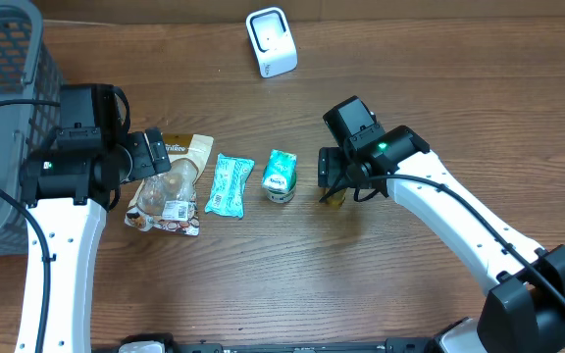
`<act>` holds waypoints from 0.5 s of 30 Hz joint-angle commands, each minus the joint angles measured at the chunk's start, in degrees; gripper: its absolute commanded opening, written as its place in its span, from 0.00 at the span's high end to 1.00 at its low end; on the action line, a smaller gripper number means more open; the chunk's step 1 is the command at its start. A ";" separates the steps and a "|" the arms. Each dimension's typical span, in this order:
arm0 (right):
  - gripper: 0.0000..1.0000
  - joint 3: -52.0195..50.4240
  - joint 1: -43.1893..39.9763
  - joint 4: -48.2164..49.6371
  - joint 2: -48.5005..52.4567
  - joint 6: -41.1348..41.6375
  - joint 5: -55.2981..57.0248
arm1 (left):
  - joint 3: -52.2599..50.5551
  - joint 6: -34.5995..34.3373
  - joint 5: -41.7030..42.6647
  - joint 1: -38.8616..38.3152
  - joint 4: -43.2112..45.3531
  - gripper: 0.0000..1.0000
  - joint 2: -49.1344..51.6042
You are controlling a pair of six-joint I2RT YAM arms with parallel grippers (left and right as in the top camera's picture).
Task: Scan the item barcode
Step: 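Lower the right gripper around the bottle and close on it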
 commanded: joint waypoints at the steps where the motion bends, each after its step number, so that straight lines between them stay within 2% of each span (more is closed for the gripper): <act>1: 0.19 -0.39 0.17 0.00 0.13 0.28 0.59 | 0.79 -0.61 0.04 -0.50 0.07 0.00 0.31; 8: 0.22 -0.39 0.17 0.20 0.11 0.26 0.13 | 0.79 -0.61 0.04 -0.50 0.07 0.00 0.31; 15: 0.30 -0.39 0.17 -0.02 0.13 0.24 -0.24 | 0.79 -0.61 0.04 -0.50 0.07 0.00 0.31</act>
